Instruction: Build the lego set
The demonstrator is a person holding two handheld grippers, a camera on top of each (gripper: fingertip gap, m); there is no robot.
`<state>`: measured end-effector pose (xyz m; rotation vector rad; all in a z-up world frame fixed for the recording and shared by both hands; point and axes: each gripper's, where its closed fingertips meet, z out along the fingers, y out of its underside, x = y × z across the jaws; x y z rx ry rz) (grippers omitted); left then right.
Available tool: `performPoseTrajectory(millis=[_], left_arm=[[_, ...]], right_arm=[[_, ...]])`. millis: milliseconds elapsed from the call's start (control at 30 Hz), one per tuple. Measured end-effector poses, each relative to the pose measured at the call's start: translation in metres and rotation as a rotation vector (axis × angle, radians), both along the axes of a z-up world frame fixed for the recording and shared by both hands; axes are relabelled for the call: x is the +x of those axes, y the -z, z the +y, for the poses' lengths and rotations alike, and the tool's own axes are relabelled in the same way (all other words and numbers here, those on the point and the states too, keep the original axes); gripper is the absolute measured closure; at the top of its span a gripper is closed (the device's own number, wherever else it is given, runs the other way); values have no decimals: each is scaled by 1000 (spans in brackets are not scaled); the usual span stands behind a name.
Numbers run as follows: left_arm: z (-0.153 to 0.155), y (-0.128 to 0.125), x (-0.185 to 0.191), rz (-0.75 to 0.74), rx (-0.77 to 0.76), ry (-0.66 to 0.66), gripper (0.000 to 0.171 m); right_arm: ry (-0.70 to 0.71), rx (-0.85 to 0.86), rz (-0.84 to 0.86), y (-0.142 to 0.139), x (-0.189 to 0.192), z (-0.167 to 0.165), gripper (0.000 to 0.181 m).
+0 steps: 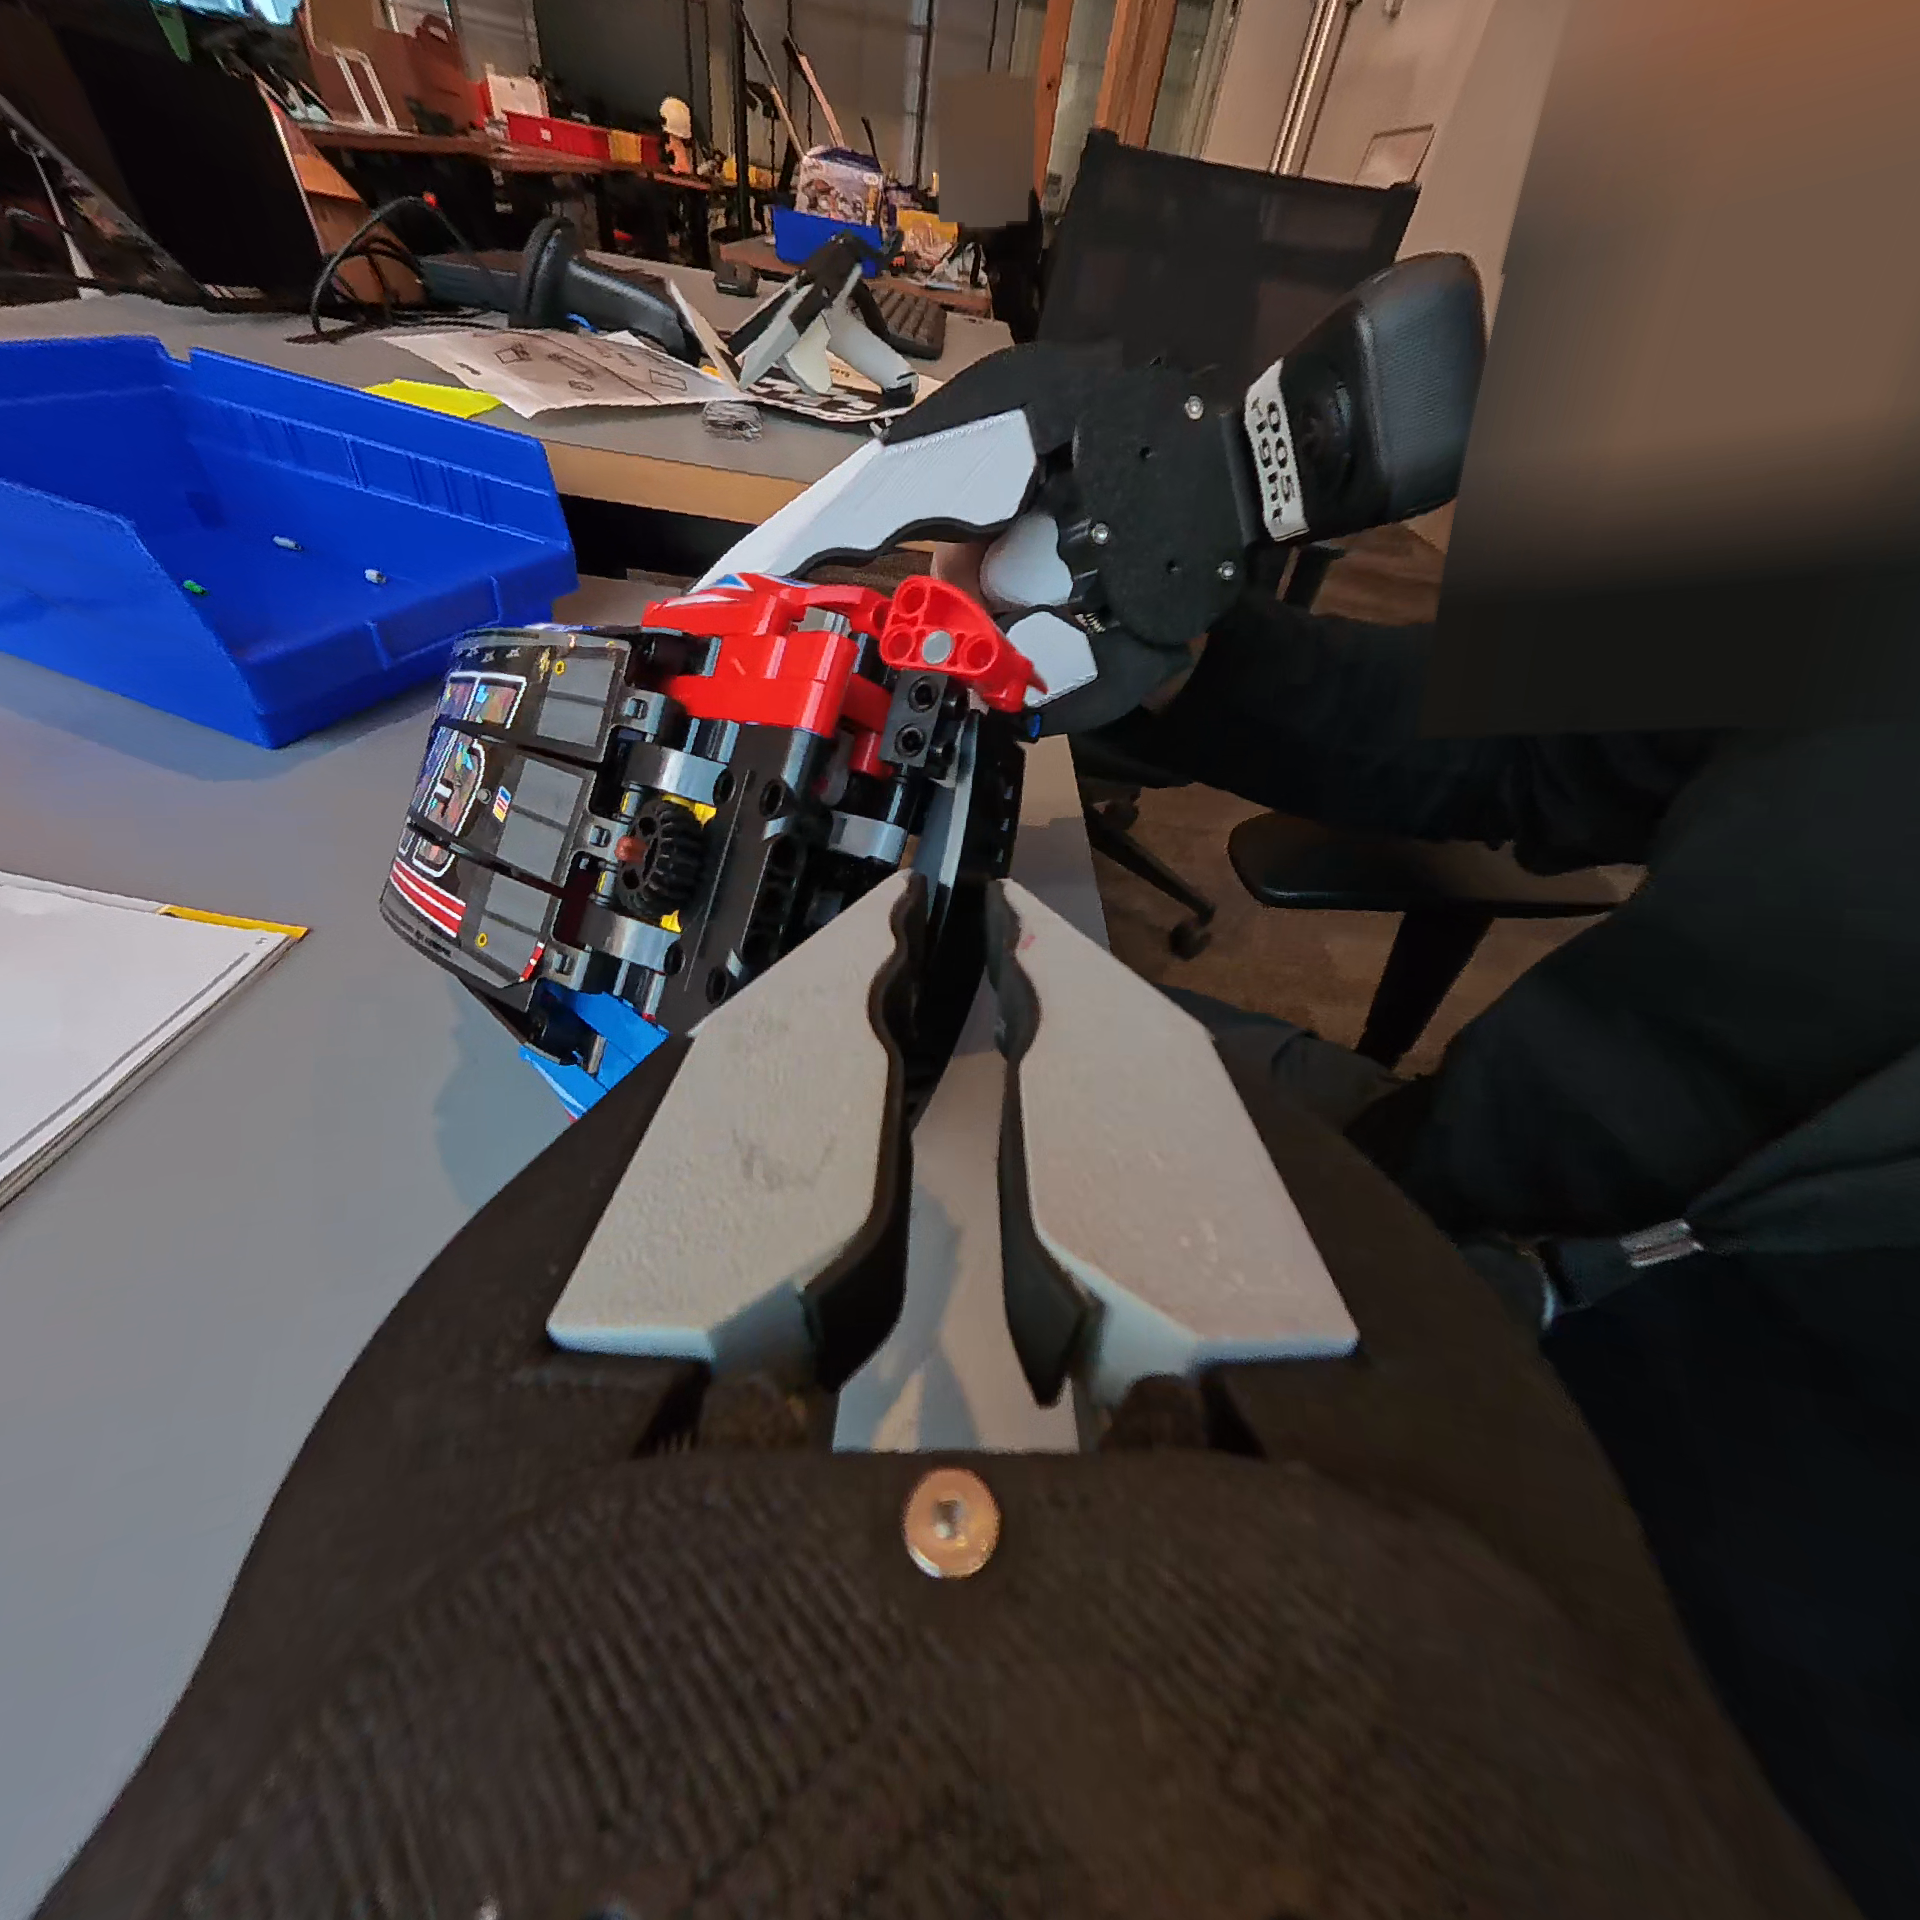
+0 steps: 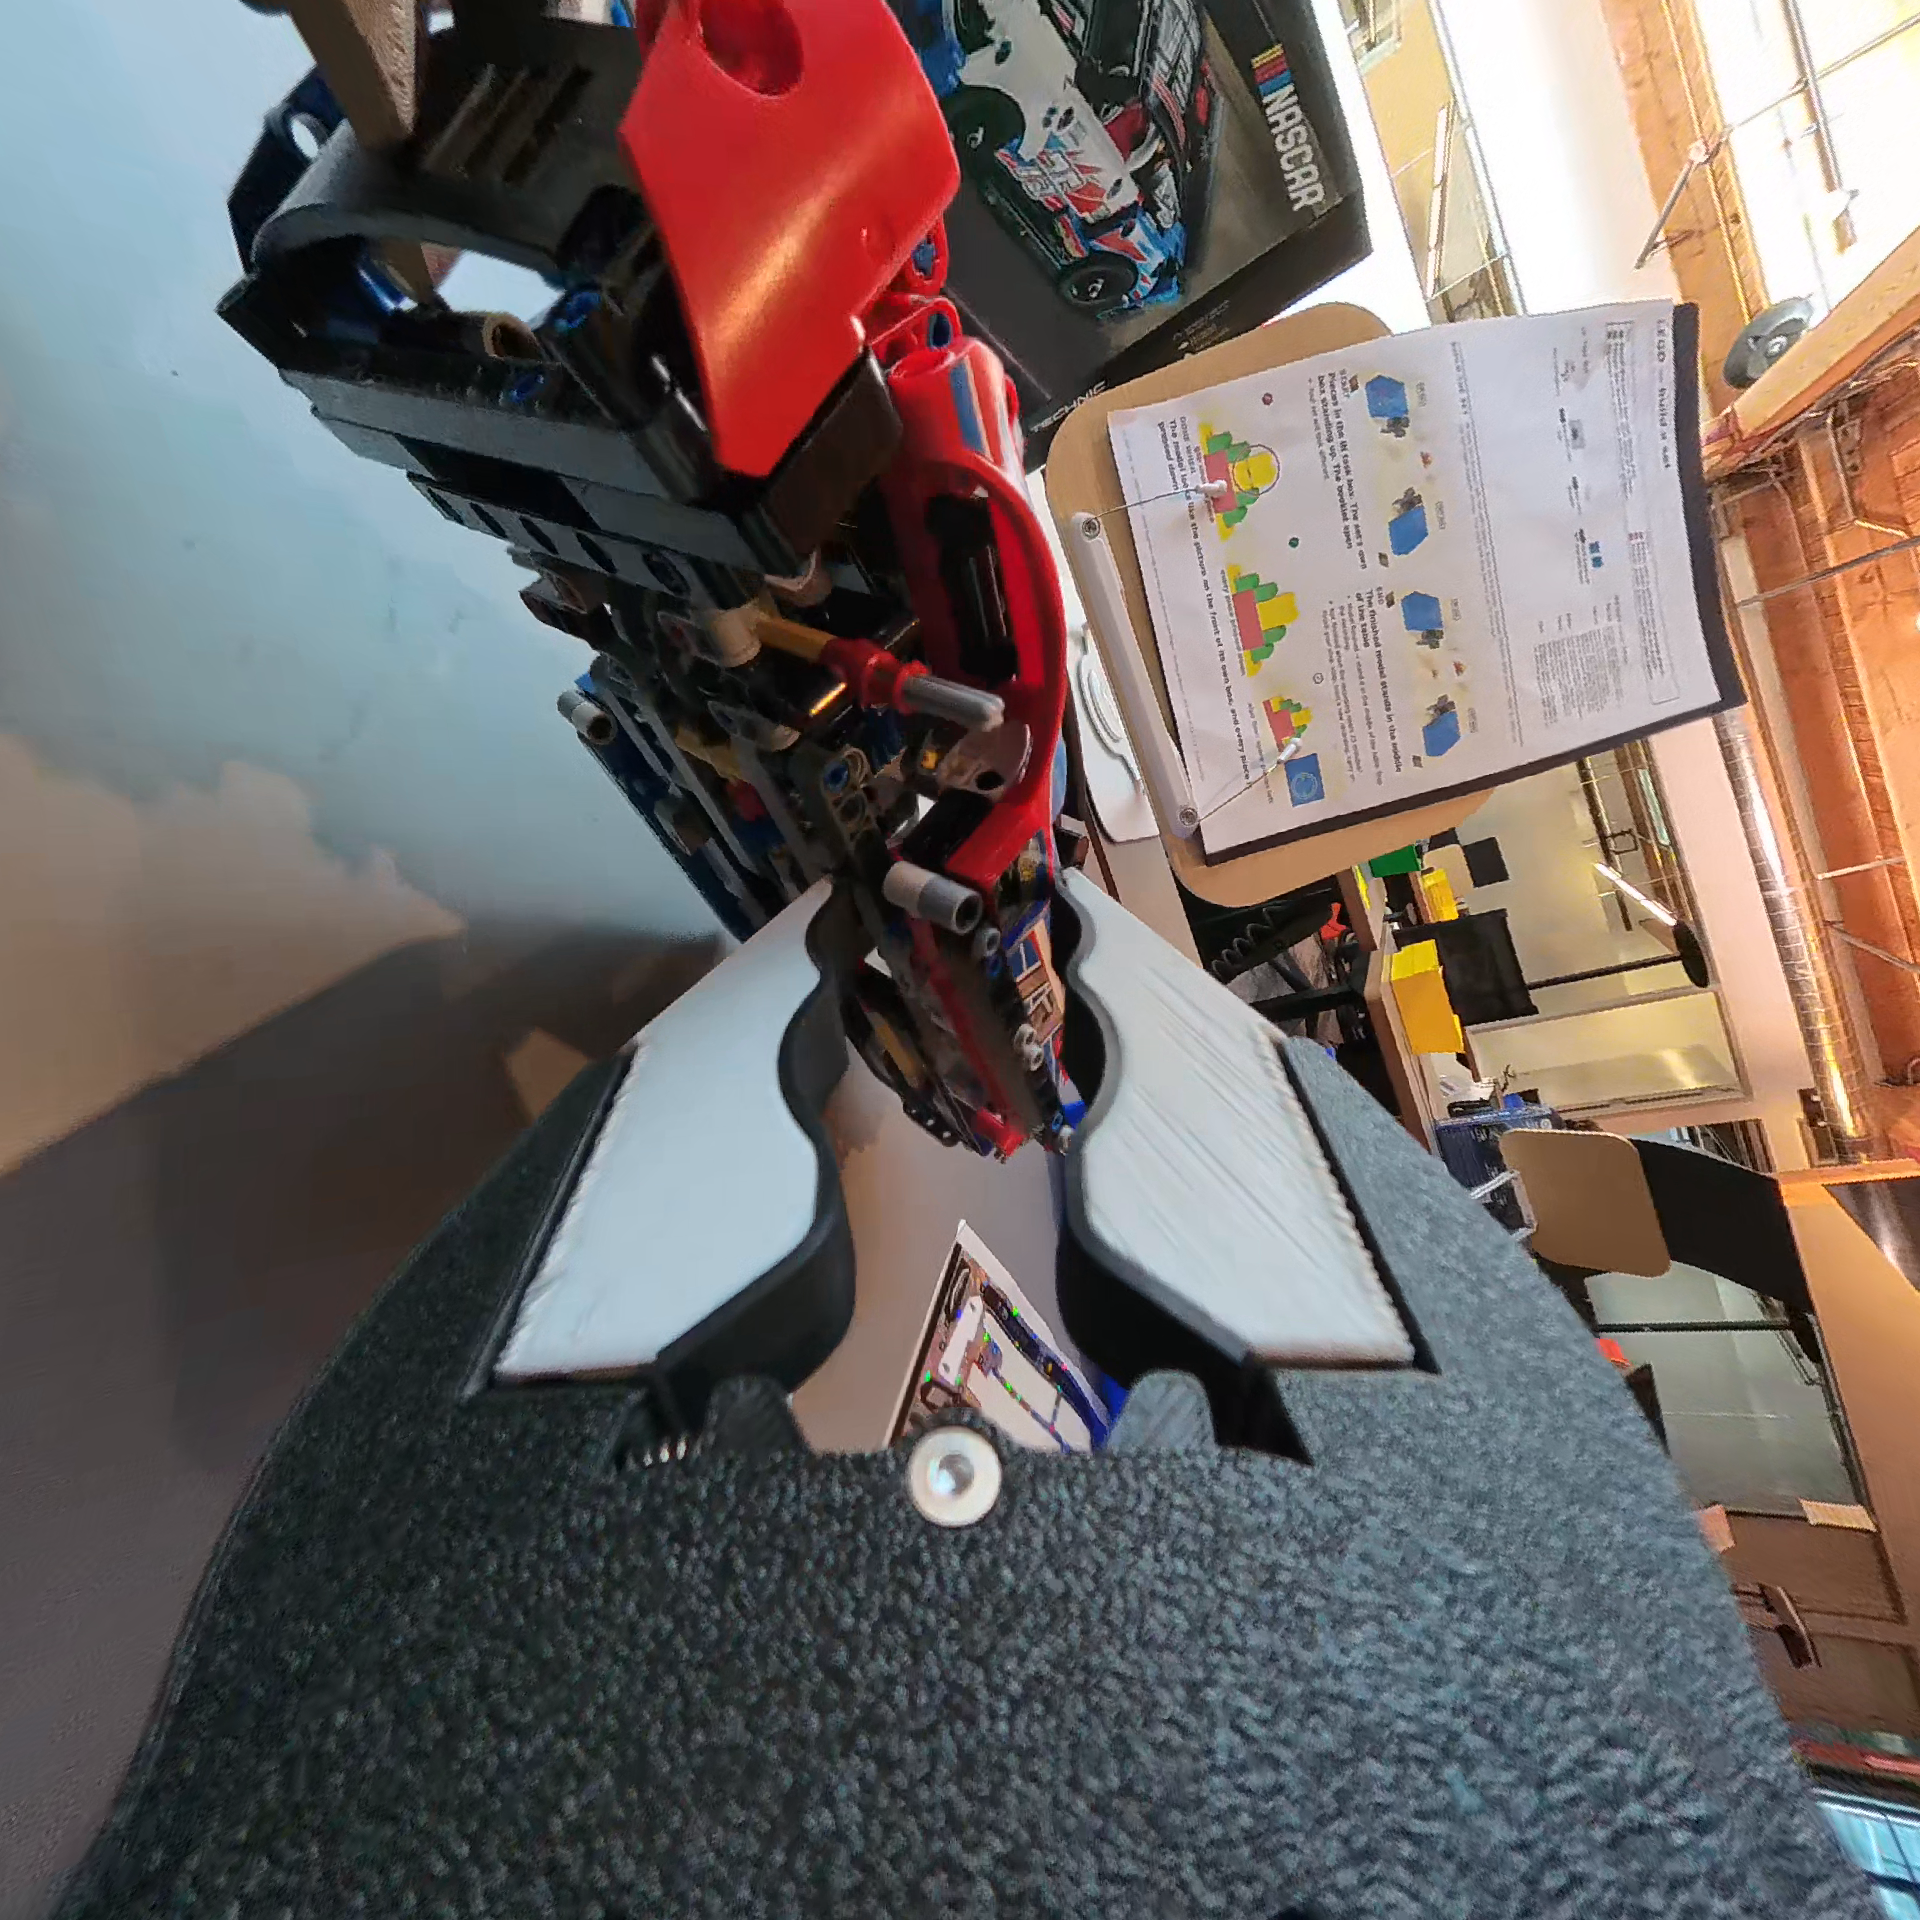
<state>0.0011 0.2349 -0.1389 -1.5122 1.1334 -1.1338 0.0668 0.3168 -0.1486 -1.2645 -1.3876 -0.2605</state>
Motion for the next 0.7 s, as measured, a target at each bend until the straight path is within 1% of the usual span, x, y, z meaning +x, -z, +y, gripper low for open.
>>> performPoseTrajectory(millis=[267,367,400,533,700], left_arm=[[11,7,-17,-45,-28,43,162],[14,6,-18,-69,-39,63,164],[14,5,-19,-72,-37,69,164],[14,6,-20,-60,-6,92,164],[15,5,-17,-42,23,97,165]], right_arm=[[47,32,89,2,-9,6,144],[56,81,120,-3,-10,8,153],[63,104,135,-6,-9,9,160],[49,118,182,-7,-12,10,160],[41,128,199,-8,-11,12,160]])
